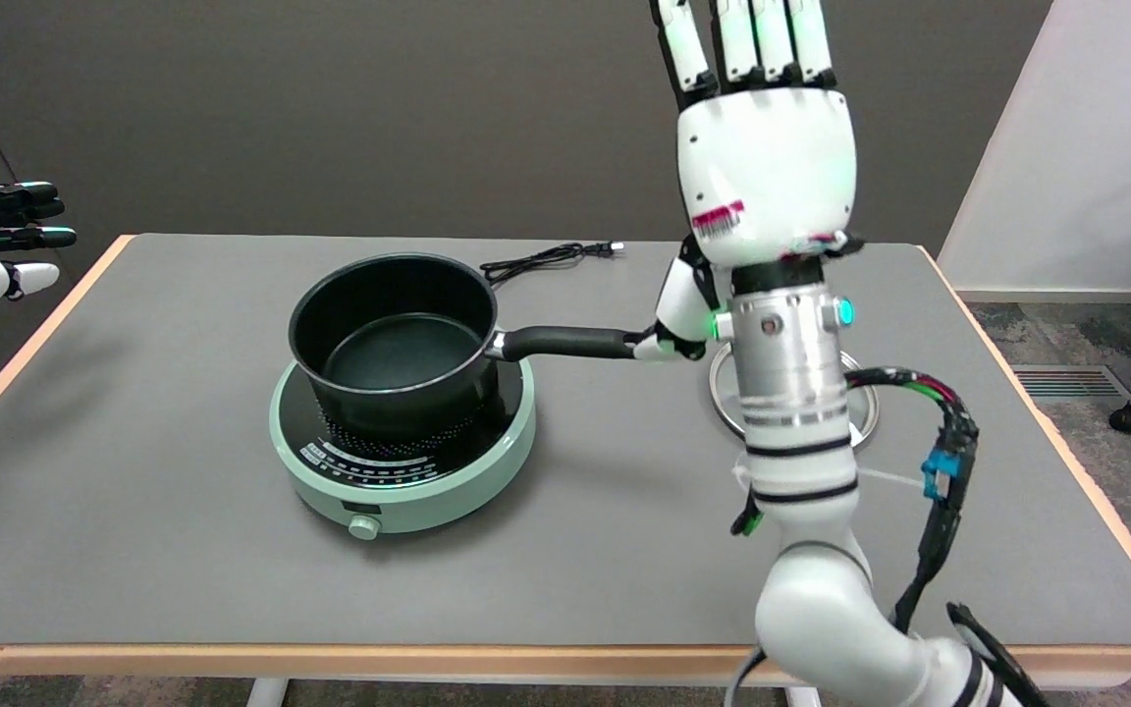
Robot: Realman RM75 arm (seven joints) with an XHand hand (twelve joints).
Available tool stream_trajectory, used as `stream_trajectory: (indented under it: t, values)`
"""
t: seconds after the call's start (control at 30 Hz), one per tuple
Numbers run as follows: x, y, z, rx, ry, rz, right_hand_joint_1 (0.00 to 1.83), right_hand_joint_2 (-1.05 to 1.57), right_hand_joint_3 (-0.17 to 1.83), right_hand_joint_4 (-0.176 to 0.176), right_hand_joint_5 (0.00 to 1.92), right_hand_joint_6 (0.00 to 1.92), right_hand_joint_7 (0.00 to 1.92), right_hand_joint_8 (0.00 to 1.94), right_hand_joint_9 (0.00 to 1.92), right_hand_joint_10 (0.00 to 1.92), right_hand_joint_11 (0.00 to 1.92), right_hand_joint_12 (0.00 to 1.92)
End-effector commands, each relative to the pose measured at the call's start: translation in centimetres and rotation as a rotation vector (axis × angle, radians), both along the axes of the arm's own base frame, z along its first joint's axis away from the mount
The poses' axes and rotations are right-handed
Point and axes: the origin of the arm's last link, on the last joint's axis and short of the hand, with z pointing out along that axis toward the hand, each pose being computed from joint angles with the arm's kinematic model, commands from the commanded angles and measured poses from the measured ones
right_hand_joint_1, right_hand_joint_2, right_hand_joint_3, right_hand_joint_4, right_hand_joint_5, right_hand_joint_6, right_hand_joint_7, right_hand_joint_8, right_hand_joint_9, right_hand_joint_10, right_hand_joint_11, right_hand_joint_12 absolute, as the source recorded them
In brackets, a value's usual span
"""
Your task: Pick up the soup pot.
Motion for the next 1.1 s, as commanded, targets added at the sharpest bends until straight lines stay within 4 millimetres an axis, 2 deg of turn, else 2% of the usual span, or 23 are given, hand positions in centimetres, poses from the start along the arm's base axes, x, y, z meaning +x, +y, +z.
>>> stream_trajectory:
  t: [0.03, 0.17, 0.2, 0.23, 0.33, 0.37, 0.6, 0.77, 0.97, 1.1]
  values:
    - [-2.1, 6.1, -3.8, 0.121, -0.022, 0.103, 1.24, -1.05, 0.83, 0.126, 0.0, 0.0, 0.0, 0.0, 0.0, 0.0, 0.0, 0.0]
    - [-3.0, 5.5, -6.2, 0.151, -0.043, 0.03, 1.24, -1.05, 0.8, 0.113, 0.0, 0.0, 0.0, 0.0, 0.0, 0.0, 0.0, 0.0]
    - [-3.2, 5.2, -6.8, 0.143, -0.043, 0.011, 1.24, -1.05, 0.78, 0.115, 0.0, 0.0, 0.0, 0.0, 0.0, 0.0, 0.0, 0.0]
    - [-3.5, 5.0, -7.2, 0.133, -0.042, -0.005, 1.22, -1.04, 0.74, 0.147, 0.0, 0.0, 0.0, 0.0, 0.0, 0.0, 0.0, 0.0]
    - [-4.4, 3.8, -8.6, 0.065, -0.028, -0.061, 1.22, -1.0, 0.64, 0.138, 0.0, 0.0, 0.0, 0.0, 0.0, 0.0, 0.0, 0.0]
    - [-4.4, 3.5, -9.0, 0.043, -0.034, -0.072, 1.23, -1.01, 0.69, 0.134, 0.0, 0.0, 0.0, 0.0, 0.0, 0.0, 0.0, 0.0]
    - [-5.9, 0.9, -11.6, -0.053, -0.033, -0.138, 1.28, -1.05, 0.76, 0.114, 0.0, 0.0, 0.0, 0.0, 0.0, 0.0, 0.0, 0.0]
    - [-5.2, -0.6, -13.3, -0.11, 0.039, -0.12, 1.29, -1.02, 0.85, 0.136, 0.04, 0.04, 0.04, 0.04, 0.04, 0.04, 0.04, 0.04]
    - [-5.3, -3.1, -14.0, -0.176, 0.052, -0.189, 1.29, -1.03, 1.0, 0.146, 0.03, 0.03, 0.03, 0.03, 0.03, 0.03, 0.03, 0.03]
    - [-6.0, -4.6, -13.1, -0.232, 0.007, -0.245, 1.28, -1.04, 1.06, 0.144, 0.03, 0.03, 0.03, 0.03, 0.03, 0.03, 0.03, 0.03]
